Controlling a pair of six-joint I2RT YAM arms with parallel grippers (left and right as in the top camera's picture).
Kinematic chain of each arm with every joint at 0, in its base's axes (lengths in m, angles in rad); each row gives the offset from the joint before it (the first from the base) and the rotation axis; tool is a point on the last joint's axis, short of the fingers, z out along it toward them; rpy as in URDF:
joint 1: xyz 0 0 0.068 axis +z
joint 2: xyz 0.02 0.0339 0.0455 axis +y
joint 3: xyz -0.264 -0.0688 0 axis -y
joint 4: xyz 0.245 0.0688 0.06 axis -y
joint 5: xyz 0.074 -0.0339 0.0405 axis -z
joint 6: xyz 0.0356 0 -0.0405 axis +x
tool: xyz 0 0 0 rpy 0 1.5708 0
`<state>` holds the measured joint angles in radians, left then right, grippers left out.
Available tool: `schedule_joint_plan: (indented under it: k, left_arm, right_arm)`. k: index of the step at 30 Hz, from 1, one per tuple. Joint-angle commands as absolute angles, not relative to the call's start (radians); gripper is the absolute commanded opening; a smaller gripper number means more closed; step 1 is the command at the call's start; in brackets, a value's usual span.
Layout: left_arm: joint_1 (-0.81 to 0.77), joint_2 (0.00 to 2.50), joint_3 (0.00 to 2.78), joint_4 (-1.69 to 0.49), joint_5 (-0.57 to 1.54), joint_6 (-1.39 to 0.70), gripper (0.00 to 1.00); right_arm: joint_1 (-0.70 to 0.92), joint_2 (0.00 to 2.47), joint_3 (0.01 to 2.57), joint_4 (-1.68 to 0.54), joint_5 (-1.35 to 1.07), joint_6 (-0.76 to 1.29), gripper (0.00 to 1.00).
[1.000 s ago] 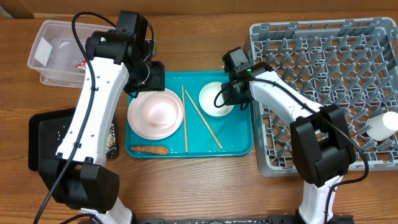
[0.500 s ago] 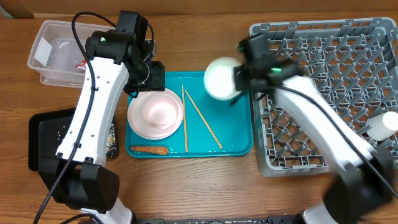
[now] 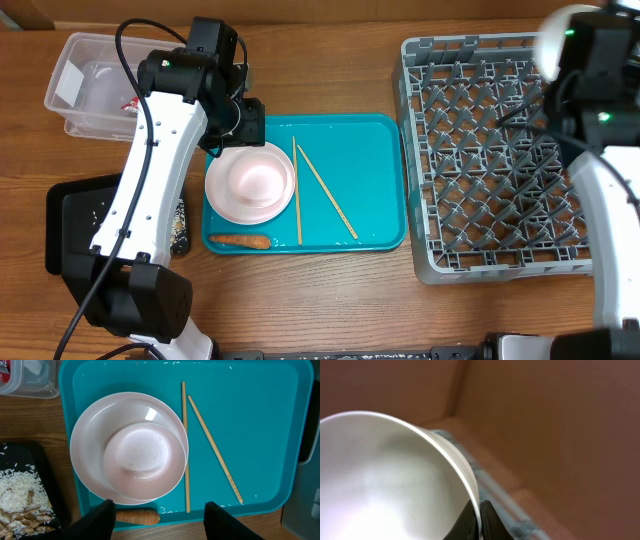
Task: Sort waste into correct bins and load items into the dishwasher
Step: 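Carry the white bowl right and set it into the dish rack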
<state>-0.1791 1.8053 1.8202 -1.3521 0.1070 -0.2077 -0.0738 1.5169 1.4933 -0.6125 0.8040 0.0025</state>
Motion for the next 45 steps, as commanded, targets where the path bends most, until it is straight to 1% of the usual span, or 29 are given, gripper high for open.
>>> schedule_joint_plan:
  k: [1,6,15,23,26,31,37,39,42,43,45]
  left_arm:
    - [-0.177,1.806,1.819,-1.348,0.097,-0.218,0.59]
    - [-0.177,1.806,1.819,-1.349,0.097,-0.218,0.59]
    - [-0.177,1.806,1.819,-1.349,0.101,-0.218,0.60]
    - [-0.177,1.806,1.819,-1.349,0.105,-0.225,0.60]
    - [-0.177,1.806,1.819,-1.349,0.104,-0.226,0.60]
    - [-0.177,1.806,1.819,-1.349,0.104,-0.225,0.61]
    - [-0.177,1.806,1.819,-1.351,0.104,-0.225,0.62]
    - [-0.177,1.806,1.819,-1.353,0.104,-0.225,0.62]
    - [-0.178,1.806,1.819,-1.349,0.104,-0.225,0.62]
    - [-0.178,1.806,1.819,-1.349,0.104,-0.225,0.62]
    - [-0.177,1.806,1.819,-1.350,0.104,-0.225,0.62]
  right_arm:
    - [-0.167,1.601,1.499,-0.536,1.162,-0.017,0.04]
    - [-0.252,1.725,1.499,-0.474,1.280,-0.015,0.04]
    - [-0.328,1.975,1.498,-0.387,1.349,-0.027,0.04]
    - [-0.309,2.061,1.498,-0.397,1.341,0.006,0.04]
    - [-0.286,2.062,1.498,-0.435,1.320,0.053,0.04]
    - [-0.247,2.062,1.498,-0.493,1.251,0.061,0.04]
    - [-0.215,2.062,1.498,-0.588,1.240,0.160,0.04]
    - [-0.205,2.062,1.498,-0.617,1.208,0.162,0.04]
    - [-0.185,2.061,1.498,-0.647,1.191,0.163,0.09]
    - [-0.176,2.061,1.498,-0.651,1.191,0.163,0.13]
    - [-0.158,2.059,1.498,-0.654,1.191,0.163,0.27]
